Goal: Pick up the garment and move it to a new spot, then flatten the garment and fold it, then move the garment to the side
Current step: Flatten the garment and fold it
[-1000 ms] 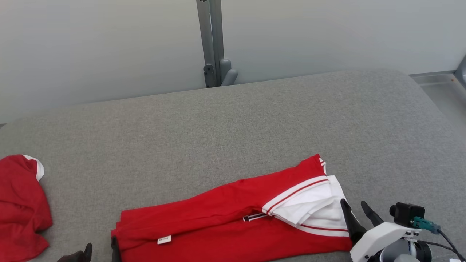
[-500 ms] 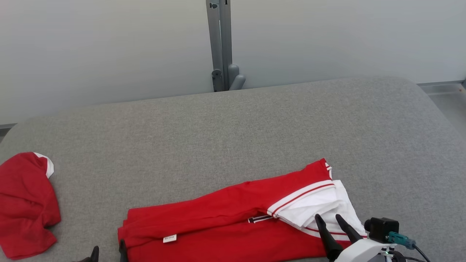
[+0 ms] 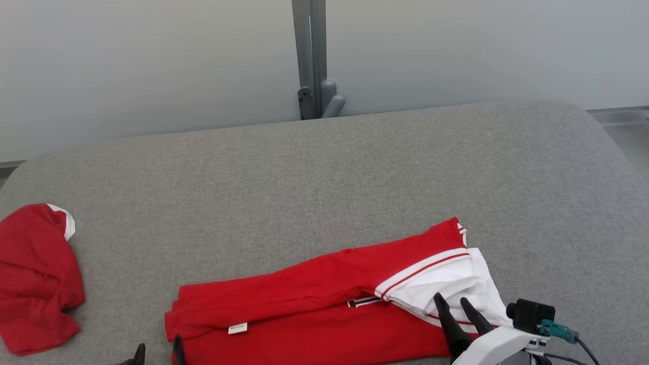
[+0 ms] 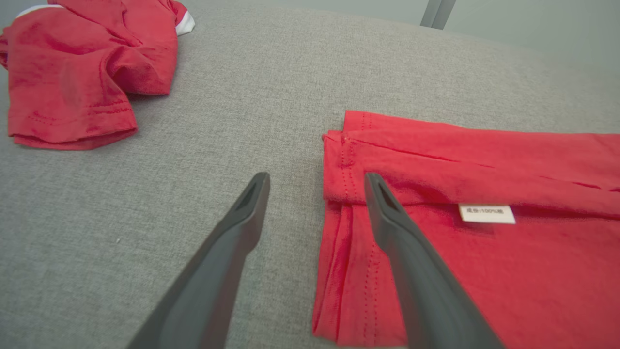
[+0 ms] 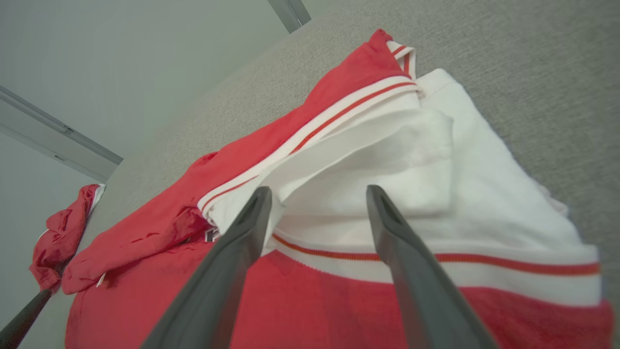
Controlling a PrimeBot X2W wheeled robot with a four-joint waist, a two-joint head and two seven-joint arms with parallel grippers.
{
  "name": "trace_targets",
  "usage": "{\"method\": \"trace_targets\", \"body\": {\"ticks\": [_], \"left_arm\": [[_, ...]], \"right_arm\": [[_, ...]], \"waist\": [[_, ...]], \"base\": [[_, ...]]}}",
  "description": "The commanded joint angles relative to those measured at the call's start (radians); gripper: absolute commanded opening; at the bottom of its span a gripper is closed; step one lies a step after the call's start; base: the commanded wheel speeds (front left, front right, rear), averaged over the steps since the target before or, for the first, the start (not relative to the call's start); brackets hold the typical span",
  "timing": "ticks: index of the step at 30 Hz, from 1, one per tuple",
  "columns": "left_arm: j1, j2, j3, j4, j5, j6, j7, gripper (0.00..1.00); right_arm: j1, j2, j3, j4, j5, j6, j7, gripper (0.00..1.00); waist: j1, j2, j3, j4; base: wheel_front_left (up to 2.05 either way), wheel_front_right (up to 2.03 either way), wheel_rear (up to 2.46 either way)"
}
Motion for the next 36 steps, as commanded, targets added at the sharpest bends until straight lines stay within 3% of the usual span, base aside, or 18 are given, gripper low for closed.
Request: {"method": "trace_targets", "body": {"ticks": [1,5,7,8,10,11,15,17,18,19,36], "left_arm": [[-0.001,0.004,-0.004,0.001,-0.005,0.000,0.000,1.00],[-0.001,0.004,-0.012,0.007,-0.007,0.004,0.000,1.00],[0.000,0.004,-0.012,0.010,-0.007,0.003,0.000,1.00],[0.000,0.004,-0.011,0.012,-0.006,0.001,0.000,1.00],[-0.002,0.004,-0.013,0.015,-0.005,-0.002,0.000,1.00],[-0.003,0.004,-0.014,0.017,-0.005,-0.003,0.000,1.00],[-0.006,0.004,-0.018,0.022,-0.008,-0.004,0.000,1.00],[-0.009,0.004,-0.018,0.026,-0.006,-0.004,0.000,1.00],[-0.009,0.004,-0.018,0.026,-0.006,-0.004,0.000,1.00],[-0.010,0.004,-0.017,0.029,-0.005,-0.004,0.000,1.00],[-0.019,0.004,-0.014,0.012,-0.008,-0.004,0.000,1.00]], "right_arm": [[-0.012,0.002,-0.005,-0.002,0.010,-0.001,0.004,1.00],[-0.015,0.010,-0.022,0.008,0.030,-0.001,0.012,0.97],[-0.020,0.012,-0.029,0.011,0.031,-0.001,0.016,0.87],[-0.020,0.015,-0.033,0.012,0.038,-0.001,0.018,0.78],[-0.022,0.018,-0.037,0.012,0.040,-0.001,0.021,0.48],[-0.022,0.020,-0.038,0.012,0.045,-0.001,0.023,0.40],[-0.023,0.021,-0.038,0.012,0.045,-0.001,0.031,0.22],[-0.023,0.022,-0.039,0.013,0.045,-0.001,0.034,0.07],[-0.023,0.022,-0.039,0.013,0.045,-0.001,0.034,0.07],[-0.021,0.022,-0.041,0.015,0.045,-0.001,0.035,0.00],[0.083,-0.011,0.022,-0.073,0.043,-0.001,0.033,0.00]], "waist": [[0.0000,0.0000,0.001,0.001],[0.0000,0.0000,0.002,0.007],[0.0000,0.0000,0.003,0.008],[0.0000,0.0000,0.003,0.009],[0.0000,0.0000,0.004,0.010],[0.0000,0.0000,0.004,0.010],[0.0000,0.0000,0.005,0.012],[0.0000,0.0000,0.007,0.012],[0.0000,0.0000,0.007,0.012],[0.0000,0.0000,0.007,0.011],[0.0000,0.0000,0.003,-0.041]], "base": [[0.00,0.00,0.00],[0.00,0.00,0.00],[0.00,0.00,0.00],[0.00,0.00,0.00],[0.00,0.00,0.00],[0.00,0.00,0.00],[0.00,0.00,0.00],[0.00,0.00,0.00],[0.00,0.00,0.00],[0.00,0.00,0.00],[0.00,0.00,0.00]]}}
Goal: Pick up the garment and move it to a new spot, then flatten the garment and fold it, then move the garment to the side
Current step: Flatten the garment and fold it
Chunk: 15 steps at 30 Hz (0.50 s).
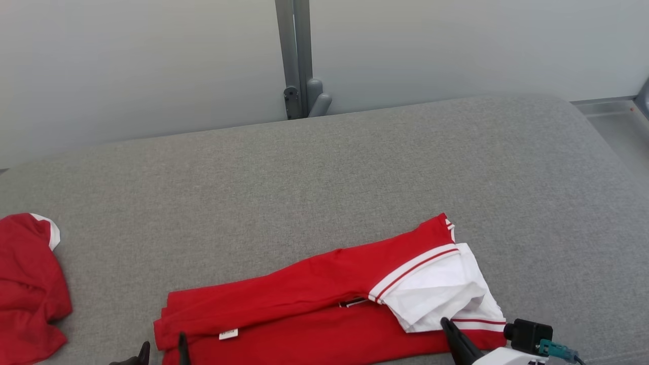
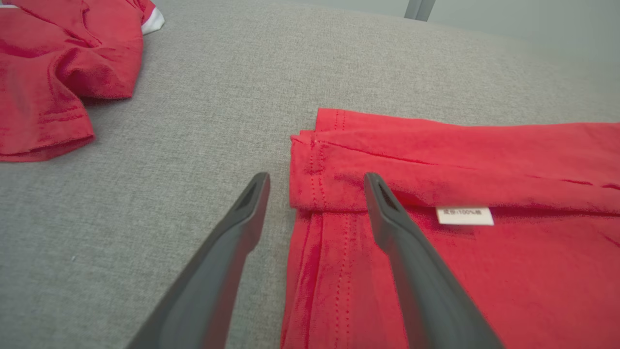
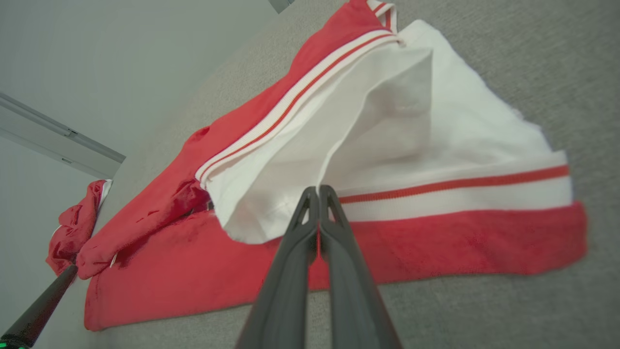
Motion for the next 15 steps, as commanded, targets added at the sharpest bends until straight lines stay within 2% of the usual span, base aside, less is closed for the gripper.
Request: {"method": "trace_targets", "body": {"ticks": [1,3,4,5,6,11,15], "left_arm": [[-0.010,0.004,0.004,-0.005,-0.006,0.001,0.000,1.00],[-0.009,0.004,0.008,-0.005,-0.007,0.000,0.000,1.00],[-0.009,0.004,0.009,-0.004,-0.007,-0.001,0.000,1.00],[-0.009,0.004,0.010,-0.003,-0.007,-0.003,0.000,1.00],[-0.008,0.004,0.010,-0.001,-0.008,-0.003,0.000,1.00],[-0.001,0.004,0.010,-0.003,-0.014,0.000,0.000,1.00],[0.008,0.004,0.013,-0.016,-0.011,0.009,0.000,1.00]], "right_arm": [[0.019,-0.008,0.011,-0.008,-0.007,-0.001,0.003,0.08],[0.029,-0.017,0.025,-0.010,-0.020,-0.001,-0.002,0.27],[0.035,-0.018,0.031,-0.010,-0.024,-0.001,-0.003,0.43],[0.039,-0.021,0.041,-0.013,-0.033,-0.001,-0.005,0.80],[0.043,-0.022,0.049,-0.016,-0.035,-0.001,-0.006,1.00],[0.066,-0.067,0.068,-0.032,-0.096,-0.001,-0.041,1.00],[0.105,-0.101,0.026,-0.050,-0.128,-0.001,-0.065,1.00]], "waist": [[0.0000,0.0000,-0.007,-0.013],[0.0000,0.0000,-0.011,-0.020],[0.0000,0.0000,-0.014,-0.023],[0.0000,0.0000,-0.016,-0.026],[0.0000,0.0000,-0.018,-0.028],[0.0000,0.0000,-0.030,-0.035],[0.0000,0.0000,-0.035,-0.035]], "base": [[0.00,0.00,0.00],[0.00,0.00,0.00],[0.00,0.00,0.00],[0.00,0.00,0.00],[0.00,0.00,0.00],[0.00,0.00,0.00],[0.00,0.00,0.00]]}}
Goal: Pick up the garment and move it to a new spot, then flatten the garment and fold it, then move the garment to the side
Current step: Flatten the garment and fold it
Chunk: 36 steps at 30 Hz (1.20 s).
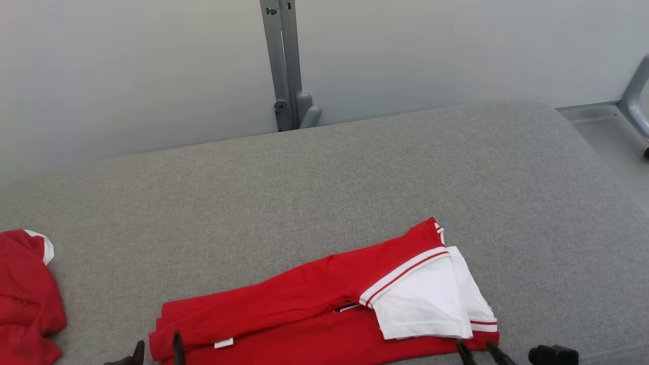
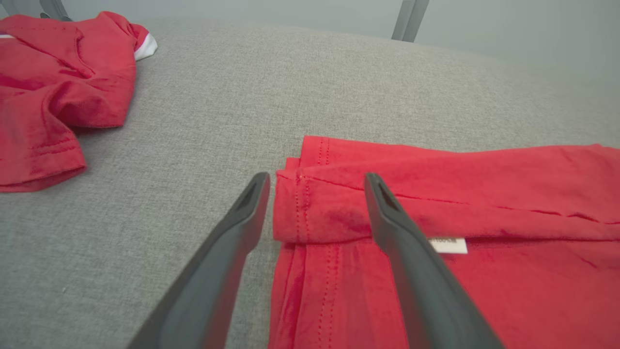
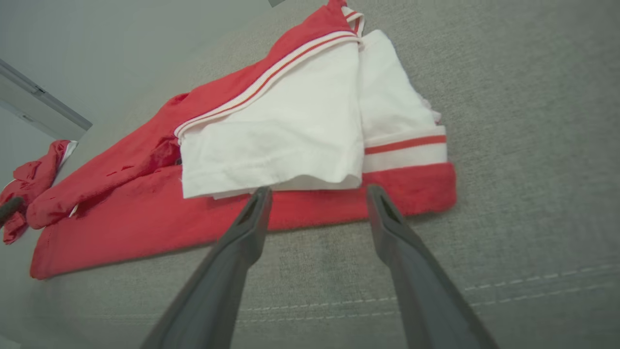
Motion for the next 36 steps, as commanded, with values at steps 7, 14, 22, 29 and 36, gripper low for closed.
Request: {"method": "trace_targets", "body": {"ticks": [7,14,22,29,36], "left_arm": [[0.009,0.004,0.020,-0.048,0.018,0.023,0.000,1.00],[-0.013,0.004,0.003,-0.073,0.034,0.020,0.000,1.00],[-0.032,0.004,-0.008,-0.076,0.031,0.010,0.000,1.00],[-0.047,0.004,-0.007,-0.072,0.014,-0.006,0.000,1.00],[-0.063,0.004,-0.002,-0.080,0.031,-0.014,0.000,1.00]], "right_arm": [[-0.019,-0.012,-0.139,-0.069,-0.119,-0.001,-0.027,1.00],[-0.114,0.022,-0.176,-0.036,-0.200,-0.001,-0.029,1.00],[-0.240,0.041,-0.210,0.127,-0.248,-0.001,-0.028,1.00],[-0.327,0.061,-0.225,0.305,-0.204,-0.001,0.024,1.00],[-0.366,0.051,-0.136,0.379,-0.097,-0.001,0.055,1.00]], "waist": [[0.0000,-0.0001,0.017,-0.006],[0.0000,-0.0001,0.048,0.016],[0.0000,-0.0001,0.088,0.064],[0.0000,-0.0001,0.118,0.088],[0.0000,-0.0001,0.132,0.106]], "base": [[0.00,0.00,0.00],[0.00,0.00,0.00],[0.00,0.00,0.00],[0.00,0.00,0.00],[0.00,0.00,0.00]]}}
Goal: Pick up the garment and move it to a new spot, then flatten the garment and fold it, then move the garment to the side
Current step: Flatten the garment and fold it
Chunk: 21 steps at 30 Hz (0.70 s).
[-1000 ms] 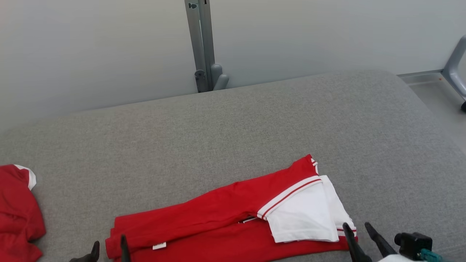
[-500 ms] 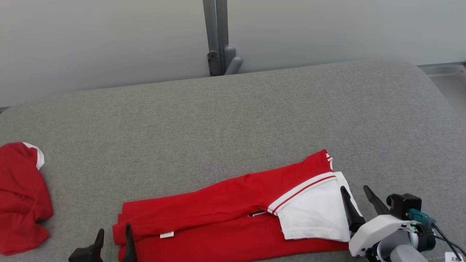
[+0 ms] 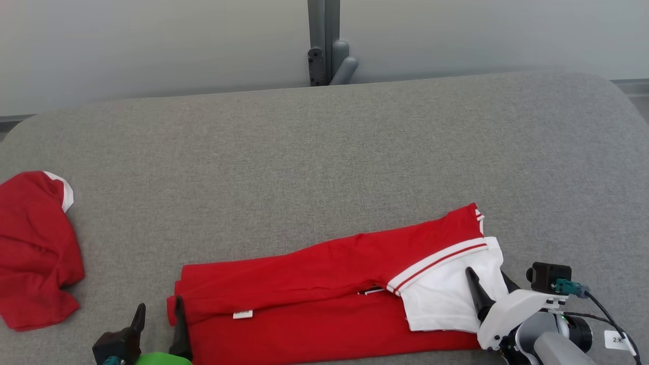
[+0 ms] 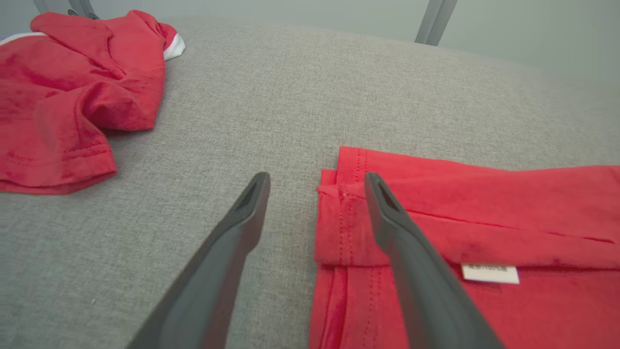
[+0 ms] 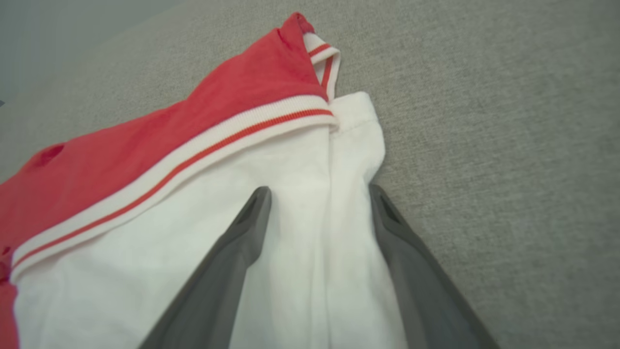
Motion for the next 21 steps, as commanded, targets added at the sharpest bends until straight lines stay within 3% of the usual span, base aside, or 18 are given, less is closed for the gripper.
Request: {"method": "trace_targets", "body": {"ticks": [1,10,15,16,17,18,19,21], "left_arm": [[-0.011,0.004,0.005,-0.004,0.010,-0.005,0.000,1.00],[-0.020,0.004,0.000,-0.004,0.007,-0.014,0.000,1.00],[-0.019,0.004,-0.004,-0.004,0.012,-0.016,0.000,1.00],[-0.017,0.004,-0.004,-0.005,0.014,-0.015,0.000,1.00],[-0.015,0.004,-0.002,-0.006,0.015,-0.016,0.000,1.00],[-0.015,0.004,-0.002,-0.006,0.015,-0.016,0.000,1.00],[-0.014,0.004,-0.001,-0.008,0.015,-0.016,0.000,1.00],[-0.014,0.004,0.000,-0.010,0.015,-0.017,0.000,1.00]], "right_arm": [[-0.006,-0.009,0.013,0.016,0.016,-0.001,-0.002,1.00],[-0.032,0.013,0.160,0.052,0.113,0.001,0.034,1.00],[-0.036,-0.011,0.220,0.069,0.155,0.001,0.024,1.00],[-0.037,-0.020,0.225,0.081,0.160,0.000,0.020,0.83],[-0.040,-0.027,0.225,0.093,0.167,-0.001,0.014,0.48],[-0.040,-0.027,0.225,0.093,0.167,-0.001,0.014,0.48],[-0.044,-0.035,0.224,0.107,0.169,-0.001,0.009,0.02],[-0.056,-0.046,0.220,0.138,0.168,-0.002,-0.007,0.00]], "waist": [[-0.0001,0.0000,0.001,0.007],[-0.0001,0.0000,0.007,0.029],[-0.0001,0.0000,0.006,0.043],[-0.0001,0.0000,0.005,0.045],[-0.0001,0.0000,0.005,0.046],[-0.0001,0.0000,0.005,0.046],[-0.0001,0.0000,0.005,0.047],[-0.0001,0.0000,0.004,0.048]], "base": [[0.00,0.00,0.00],[0.00,0.00,0.00],[0.00,0.00,0.00],[0.00,0.00,0.00],[0.00,0.00,0.00],[0.00,0.00,0.00],[0.00,0.00,0.00],[0.00,0.00,0.00]]}}
